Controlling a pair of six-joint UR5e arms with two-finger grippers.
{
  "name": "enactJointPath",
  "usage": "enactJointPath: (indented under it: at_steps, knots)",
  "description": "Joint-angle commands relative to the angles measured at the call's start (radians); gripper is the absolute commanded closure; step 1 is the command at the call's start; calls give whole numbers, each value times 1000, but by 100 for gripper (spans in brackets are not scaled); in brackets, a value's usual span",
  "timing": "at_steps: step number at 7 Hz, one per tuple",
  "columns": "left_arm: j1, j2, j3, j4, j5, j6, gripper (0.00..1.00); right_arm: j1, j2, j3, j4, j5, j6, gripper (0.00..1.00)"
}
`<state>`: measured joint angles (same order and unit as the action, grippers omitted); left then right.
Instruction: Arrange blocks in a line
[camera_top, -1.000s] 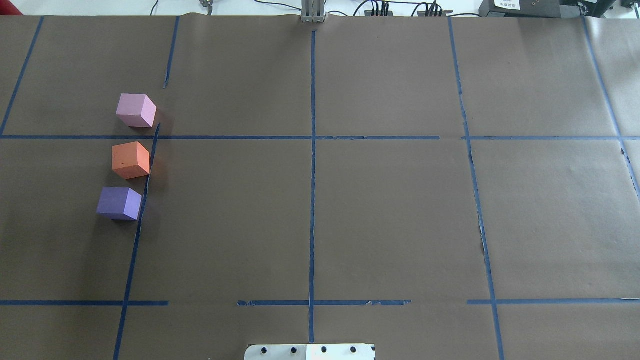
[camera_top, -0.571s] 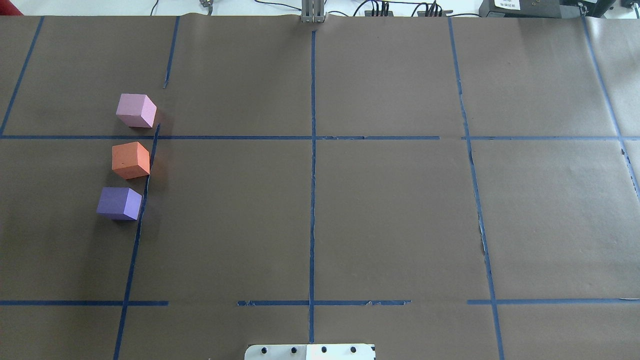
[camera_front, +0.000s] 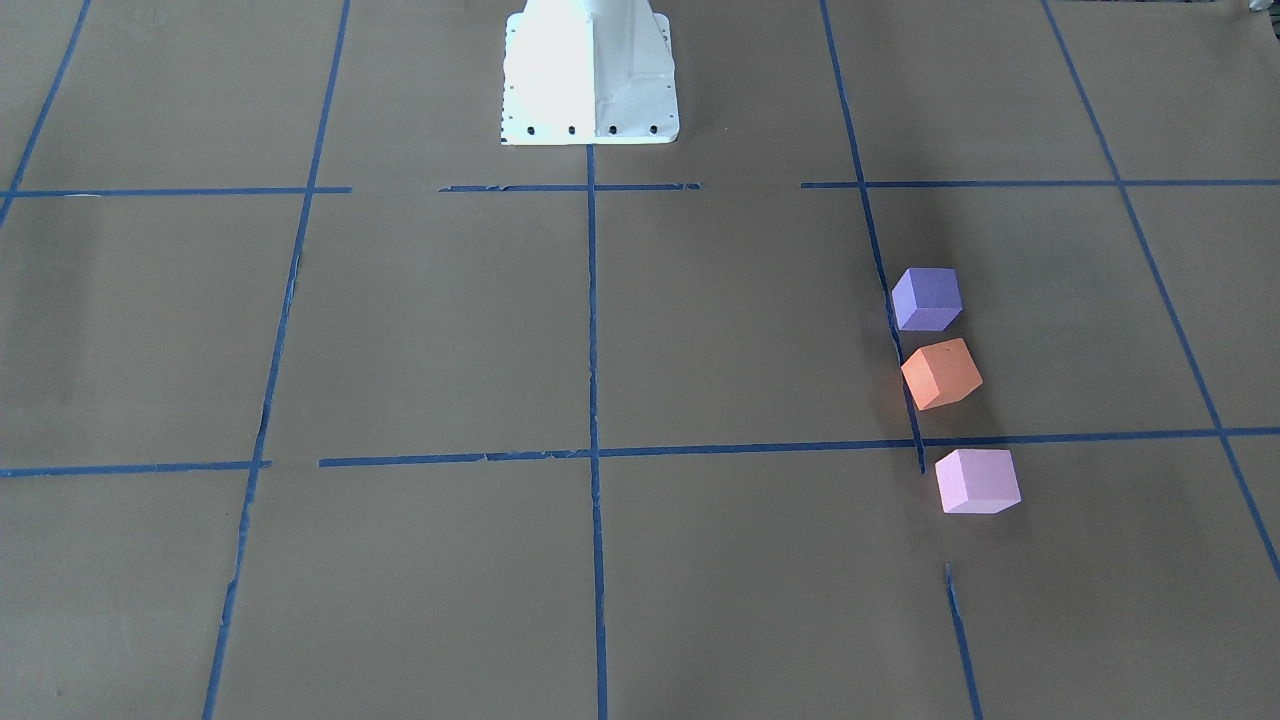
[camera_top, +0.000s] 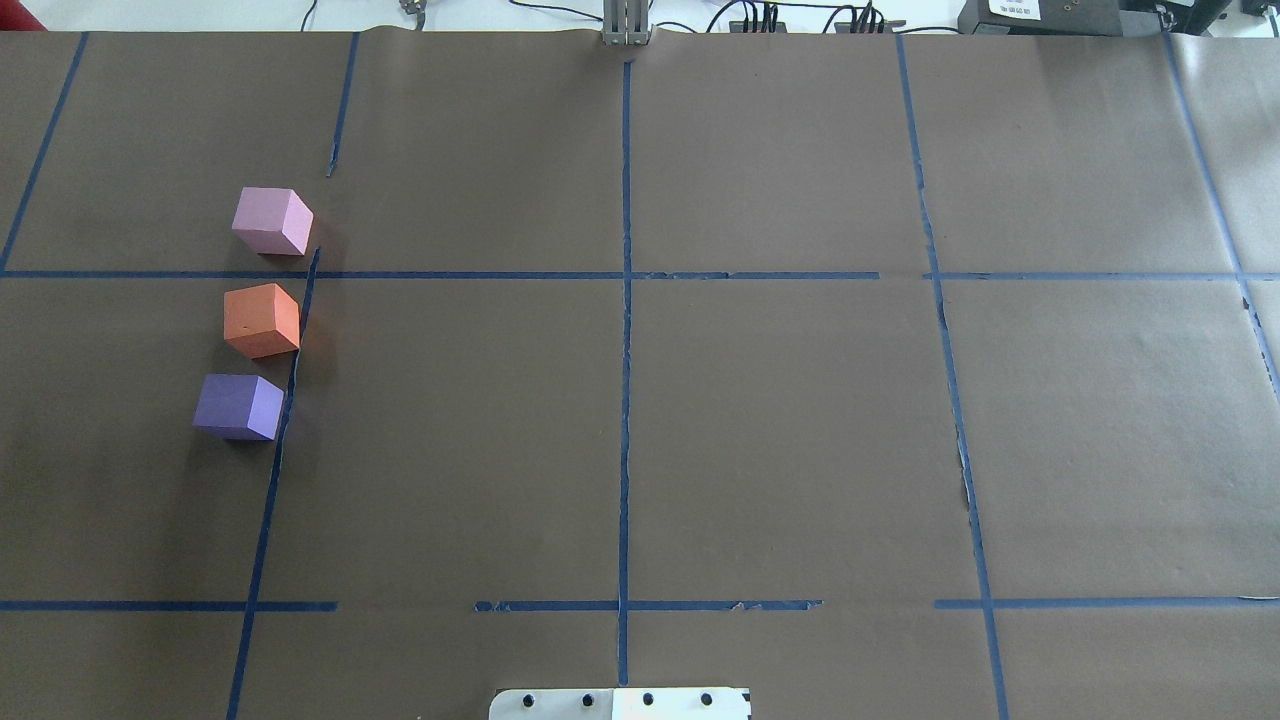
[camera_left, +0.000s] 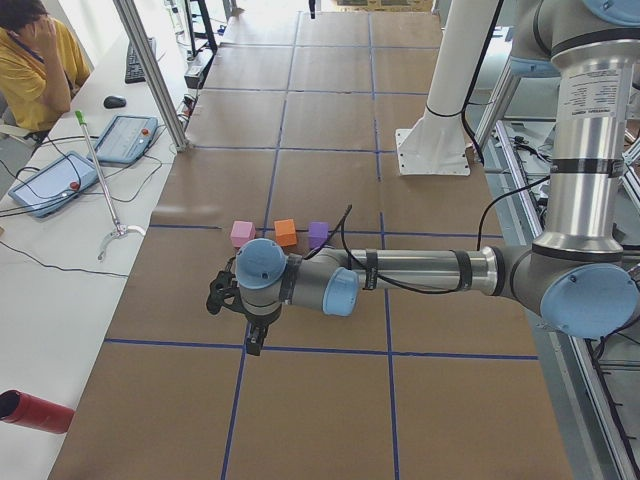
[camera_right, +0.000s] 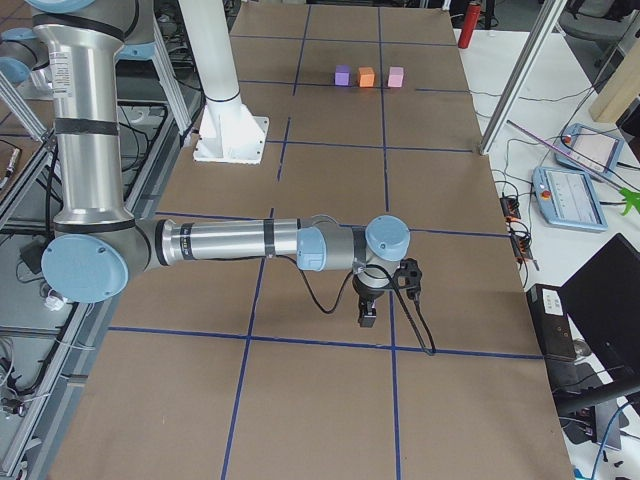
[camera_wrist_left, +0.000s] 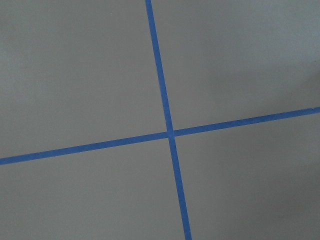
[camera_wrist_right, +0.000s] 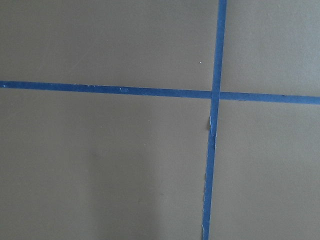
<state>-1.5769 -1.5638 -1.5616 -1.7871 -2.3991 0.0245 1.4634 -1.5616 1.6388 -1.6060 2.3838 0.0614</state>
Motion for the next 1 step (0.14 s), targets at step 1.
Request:
enactJointPath:
  at_steps: [1]
  knots:
    - [0,1,0,0,1,0,0,0,0,0,0,0,0,0]
